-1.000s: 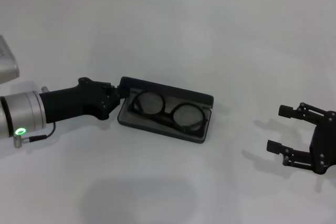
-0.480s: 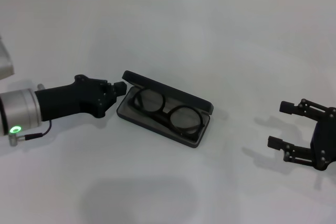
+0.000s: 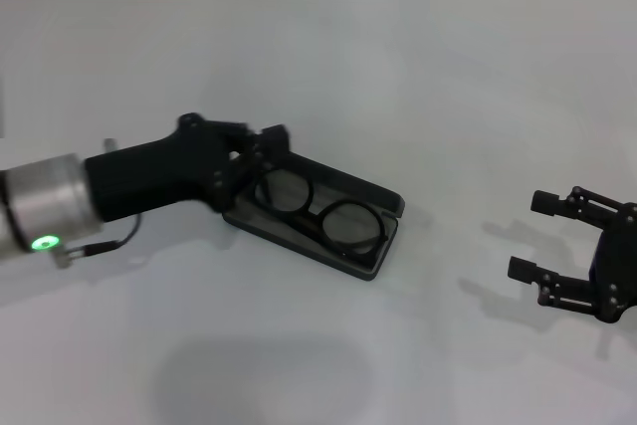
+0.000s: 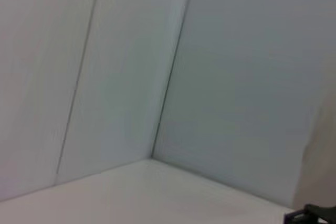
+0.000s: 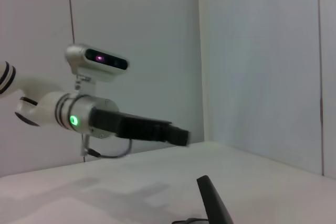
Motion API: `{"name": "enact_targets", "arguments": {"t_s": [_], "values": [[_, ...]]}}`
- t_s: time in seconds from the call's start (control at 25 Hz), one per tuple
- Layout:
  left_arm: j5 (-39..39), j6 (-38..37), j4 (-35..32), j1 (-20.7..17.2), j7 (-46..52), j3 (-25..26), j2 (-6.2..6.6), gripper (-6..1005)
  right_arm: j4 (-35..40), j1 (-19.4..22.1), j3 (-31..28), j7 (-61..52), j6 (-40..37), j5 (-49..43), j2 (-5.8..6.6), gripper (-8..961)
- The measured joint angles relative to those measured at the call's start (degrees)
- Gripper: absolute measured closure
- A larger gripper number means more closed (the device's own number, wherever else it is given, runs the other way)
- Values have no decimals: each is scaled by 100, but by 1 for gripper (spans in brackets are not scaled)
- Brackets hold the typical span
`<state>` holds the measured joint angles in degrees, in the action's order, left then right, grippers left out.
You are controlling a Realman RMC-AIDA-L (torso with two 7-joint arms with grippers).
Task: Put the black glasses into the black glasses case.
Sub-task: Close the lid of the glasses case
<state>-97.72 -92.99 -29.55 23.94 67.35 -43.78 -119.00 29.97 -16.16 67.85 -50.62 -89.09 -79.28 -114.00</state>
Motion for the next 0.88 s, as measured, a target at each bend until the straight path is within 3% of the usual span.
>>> {"name": "enact_targets", "arguments": {"t_s": [0.08,0.24,0.44,0.56,0.88], "values": [[27,368,97,114,128,-19,-70,980,9,-3,-2,0,11,0,-4,170],[-78,1008,329,391,766,-57,-54,980,30,-10,-13,0,22,0,-21,170],[-467,1314,-265,450,1870,-171,-72,980,31,-9,-97,4,24,0,-25,170],[-628,1613,-848,424,2832,-607,-75,980,21,-9,-100,8,52,0,-26,170],[-891,2415,-2682,38,5017,-2453,-83,980,-14,-17,-169,75,120,0,-26,170]]}}
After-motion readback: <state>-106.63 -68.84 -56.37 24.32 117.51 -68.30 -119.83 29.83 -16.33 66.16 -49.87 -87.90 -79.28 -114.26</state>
